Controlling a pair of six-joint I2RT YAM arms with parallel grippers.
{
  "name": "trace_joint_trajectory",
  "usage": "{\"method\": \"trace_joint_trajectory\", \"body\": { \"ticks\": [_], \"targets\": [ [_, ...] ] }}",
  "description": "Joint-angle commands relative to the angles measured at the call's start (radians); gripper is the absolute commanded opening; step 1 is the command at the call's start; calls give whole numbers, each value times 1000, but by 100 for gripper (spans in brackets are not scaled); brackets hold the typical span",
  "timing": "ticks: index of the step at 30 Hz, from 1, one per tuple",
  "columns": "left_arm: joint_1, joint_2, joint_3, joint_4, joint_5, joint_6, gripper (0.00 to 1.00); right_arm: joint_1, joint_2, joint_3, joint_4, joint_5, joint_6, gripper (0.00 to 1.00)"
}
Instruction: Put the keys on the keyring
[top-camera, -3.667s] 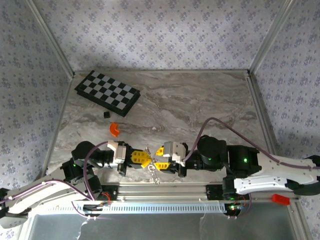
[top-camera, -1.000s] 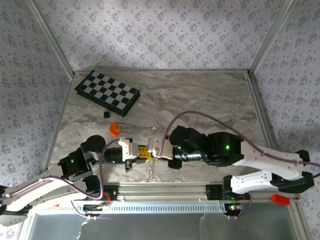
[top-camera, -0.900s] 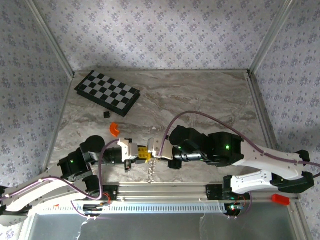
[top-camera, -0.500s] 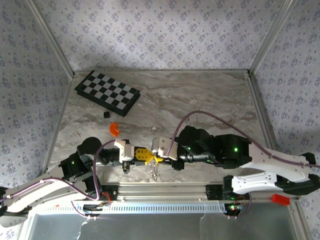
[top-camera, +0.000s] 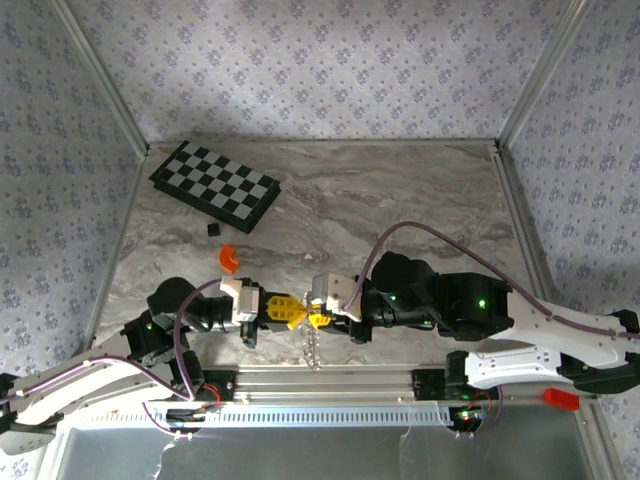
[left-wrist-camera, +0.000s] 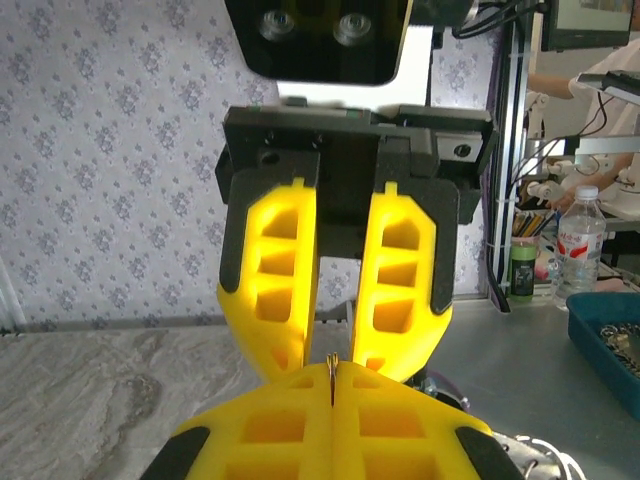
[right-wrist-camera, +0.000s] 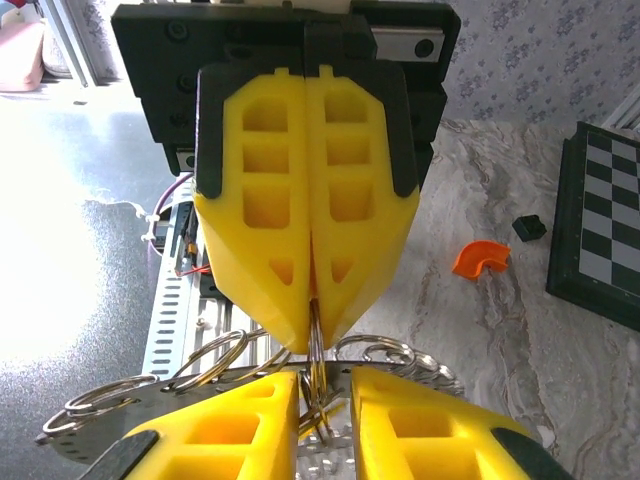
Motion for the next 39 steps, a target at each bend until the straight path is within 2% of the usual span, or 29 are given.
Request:
{"method": "trace_joint_trajectory", "body": {
  "ticks": [1,11,14,19,23,26,27,32,39],
  "targets": [
    [-7,-17,2,99,6,-22,0,-5,-23,-8,29,-26,26,20],
    [-12,-17,-14,123,12,-33,0,-14,-41,-46,113,-63,38,18],
    [-13,-18,-18,131,14,-35,0,-14,-40,-52,128,-62,38,14],
    [-13,-23,-24,122,9,-35,0,-15,-46,-59,129,-49,33,2],
    [-13,-41,6,-4,-44,18,2,-12,-40,-34,66,6,5,0],
    [-13,-43,53,-169,-117,88,20,-3,5,26,-44,83,-32,0],
    [-13,-39,72,-224,-134,110,23,2,23,48,-79,104,-43,0],
    [-13,-8,139,-393,-178,172,24,19,80,114,-147,131,-80,0],
    [-13,1,136,-393,-177,168,23,19,113,146,-162,126,-84,0]
  ]
}}
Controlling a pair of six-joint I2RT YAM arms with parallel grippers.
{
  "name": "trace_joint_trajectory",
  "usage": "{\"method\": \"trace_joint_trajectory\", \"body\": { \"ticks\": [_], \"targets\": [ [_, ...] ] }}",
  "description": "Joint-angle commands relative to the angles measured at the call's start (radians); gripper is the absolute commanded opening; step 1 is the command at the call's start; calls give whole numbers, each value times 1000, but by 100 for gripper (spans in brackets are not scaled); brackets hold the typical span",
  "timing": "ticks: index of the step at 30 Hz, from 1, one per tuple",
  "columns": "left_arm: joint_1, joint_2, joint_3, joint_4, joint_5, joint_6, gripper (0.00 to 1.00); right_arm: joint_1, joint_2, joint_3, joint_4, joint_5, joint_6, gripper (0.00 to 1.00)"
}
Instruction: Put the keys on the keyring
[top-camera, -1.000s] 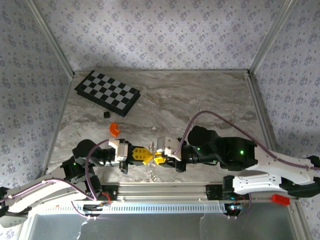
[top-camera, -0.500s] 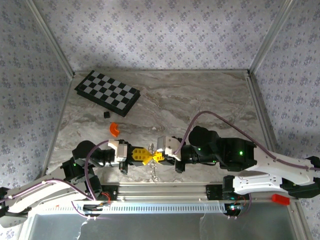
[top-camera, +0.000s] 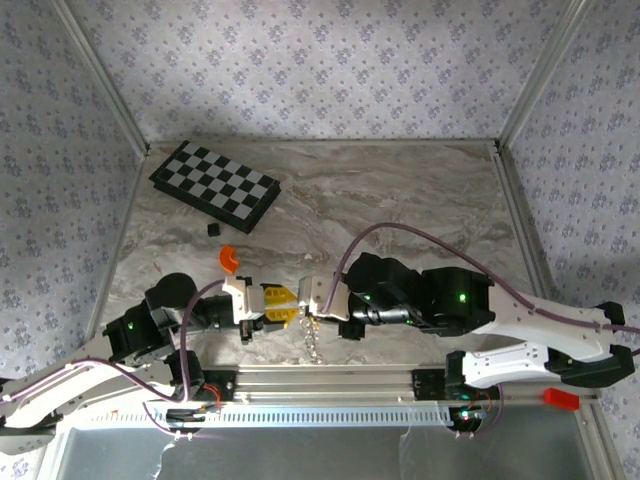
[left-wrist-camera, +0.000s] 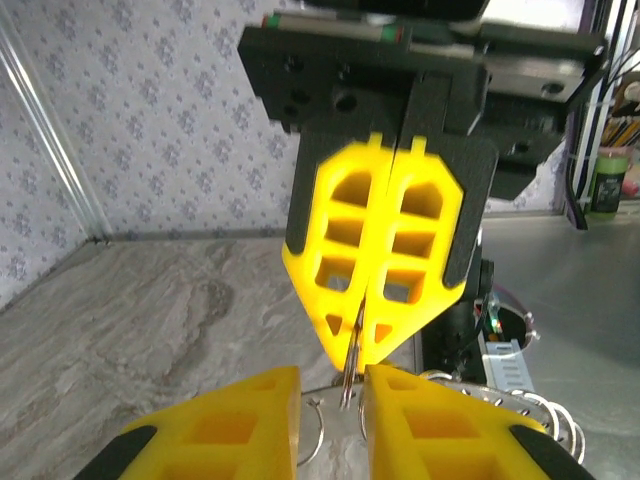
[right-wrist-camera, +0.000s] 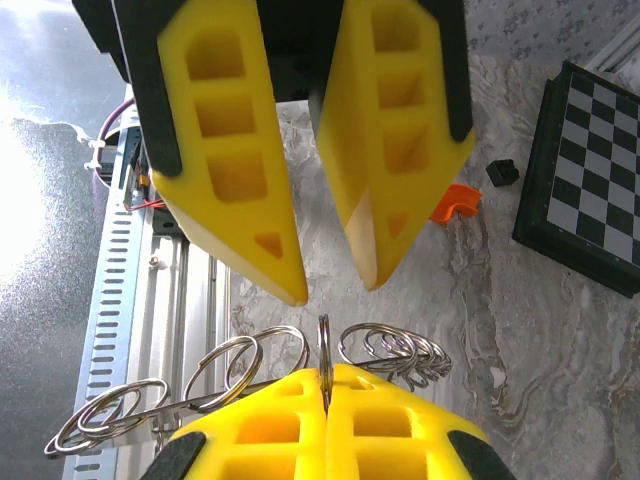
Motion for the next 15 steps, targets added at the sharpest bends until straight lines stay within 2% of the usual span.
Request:
{"method": "trace_joint_trajectory", "body": {
  "ticks": [1,15],
  "targets": [
    [-4,5,15,-19,-9,21,23,3,5,47,-12,16,-17,0],
    [-4,19,5,8,-14,8,20,4,21,45,21,-19,-18,0]
  ]
}}
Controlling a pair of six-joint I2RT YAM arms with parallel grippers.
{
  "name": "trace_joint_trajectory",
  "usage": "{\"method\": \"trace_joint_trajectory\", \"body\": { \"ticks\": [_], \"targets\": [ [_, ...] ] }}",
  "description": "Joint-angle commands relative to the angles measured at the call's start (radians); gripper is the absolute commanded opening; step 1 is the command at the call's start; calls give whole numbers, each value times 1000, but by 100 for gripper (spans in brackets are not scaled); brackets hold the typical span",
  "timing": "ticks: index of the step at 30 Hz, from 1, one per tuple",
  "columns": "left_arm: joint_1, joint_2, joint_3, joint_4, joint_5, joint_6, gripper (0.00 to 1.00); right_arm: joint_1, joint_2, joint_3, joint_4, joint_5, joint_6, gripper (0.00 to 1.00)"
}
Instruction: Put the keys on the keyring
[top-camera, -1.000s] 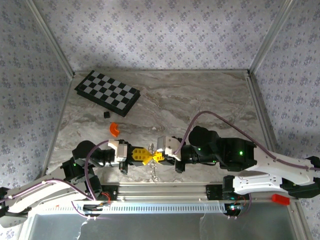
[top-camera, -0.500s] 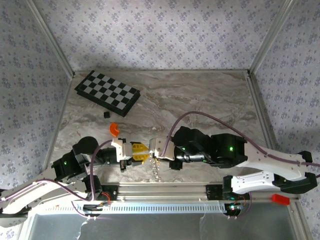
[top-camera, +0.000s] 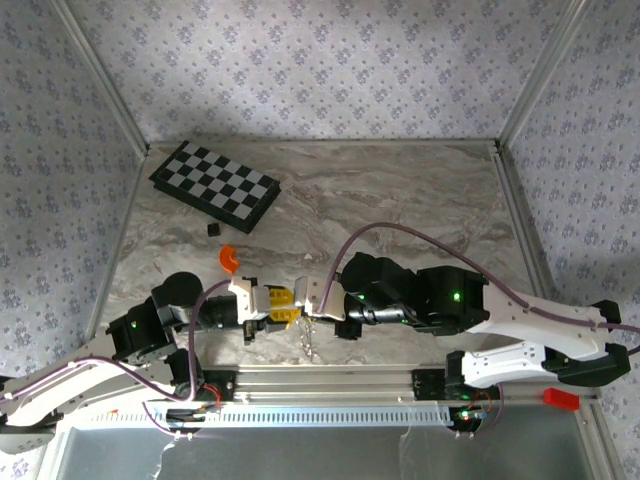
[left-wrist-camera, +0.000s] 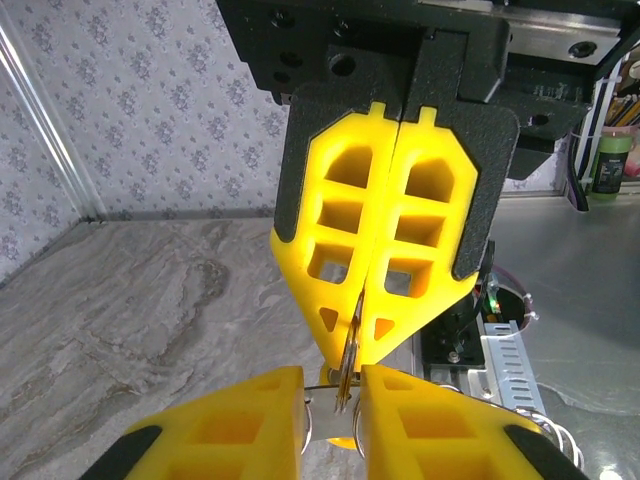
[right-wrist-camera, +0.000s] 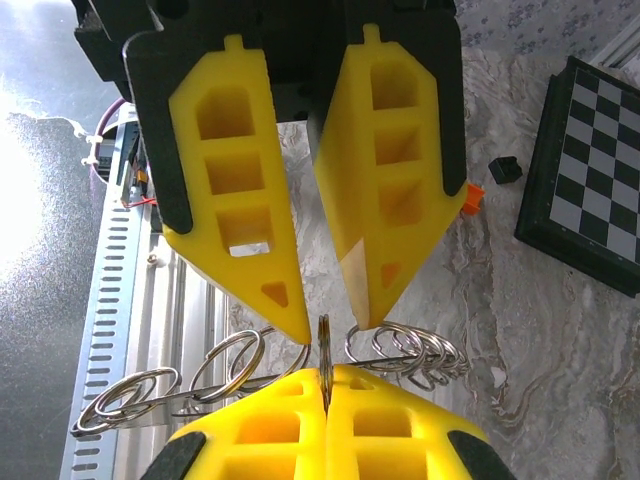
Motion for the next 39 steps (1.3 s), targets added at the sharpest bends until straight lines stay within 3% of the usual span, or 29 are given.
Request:
{"method": "trace_joint_trajectory", "body": {
  "ticks": [1,5,12,16,20,23,39],
  "targets": [
    [-4,4,3,30,-12,2,20,4,-2,31,28,-19,-15,0],
    [-4,15,-3,45,-8,-2,19,3,0,23,41,-32,-12,0],
    [-4,5,-8,69,8,-7,0,3,0,20,39,-32,-2,0],
    [-4,-20,-28,117,24,-30,0,3,-9,15,47,-27,12,0],
    [-5,-41,-57,170,37,-47,0,0,-49,-30,110,-26,34,12],
    [-4,-49,-82,218,51,-65,0,-7,-85,-78,174,-65,55,15],
    [-4,-65,-110,322,88,-103,0,-17,-150,-125,191,-79,100,19]
  ]
}}
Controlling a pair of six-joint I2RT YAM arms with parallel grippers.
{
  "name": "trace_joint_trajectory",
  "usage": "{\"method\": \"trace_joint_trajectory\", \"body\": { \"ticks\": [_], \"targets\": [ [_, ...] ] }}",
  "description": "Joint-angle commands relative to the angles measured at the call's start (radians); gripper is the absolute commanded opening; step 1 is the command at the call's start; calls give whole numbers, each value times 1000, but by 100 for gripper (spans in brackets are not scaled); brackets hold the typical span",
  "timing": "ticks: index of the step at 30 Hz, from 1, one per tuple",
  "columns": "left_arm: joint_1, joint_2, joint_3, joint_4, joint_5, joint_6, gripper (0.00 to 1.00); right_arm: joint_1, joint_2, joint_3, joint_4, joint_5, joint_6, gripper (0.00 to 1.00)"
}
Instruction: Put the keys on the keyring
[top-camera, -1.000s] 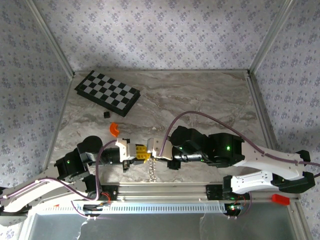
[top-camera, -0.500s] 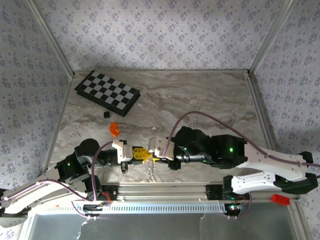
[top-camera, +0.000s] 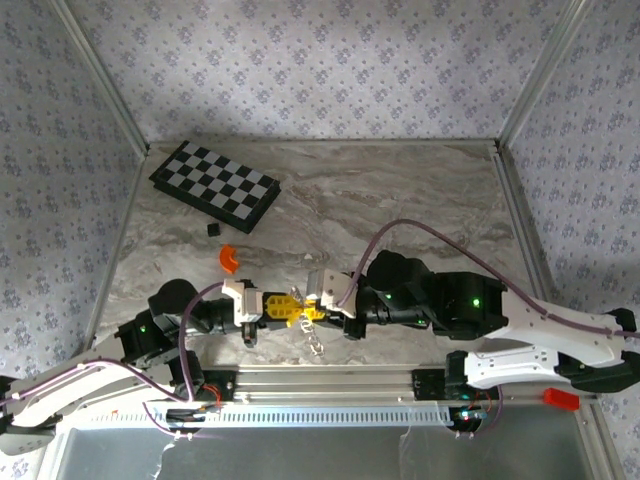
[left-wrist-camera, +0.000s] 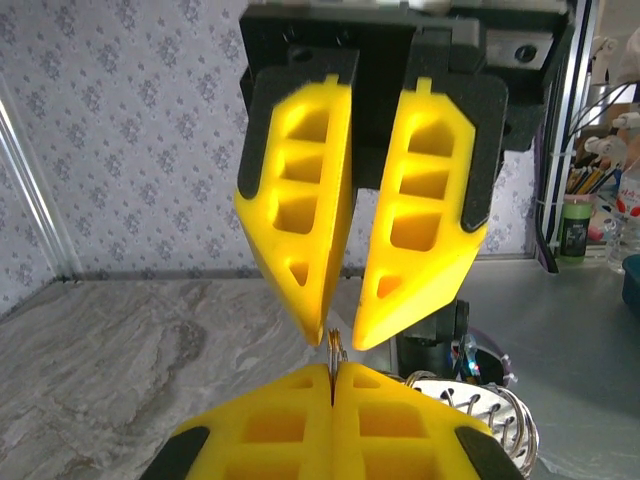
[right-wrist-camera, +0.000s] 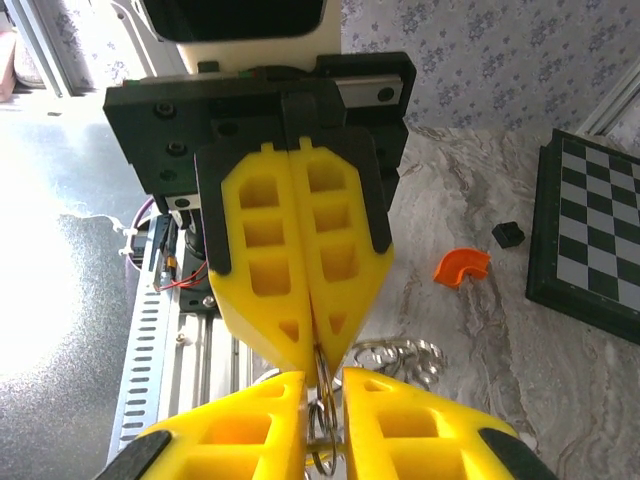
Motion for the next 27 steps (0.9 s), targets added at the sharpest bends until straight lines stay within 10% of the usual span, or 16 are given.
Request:
{"method": "trace_joint_trajectory", "body": {
  "ticks": [1,27],
  "targets": [
    [-2,-24,1,82,28,-22,0,-3,-41,-24,11,-15,34,20],
    [-2,-35,5,66,53,-21,0,-18,-46,-66,51,-42,67,13]
  ]
}}
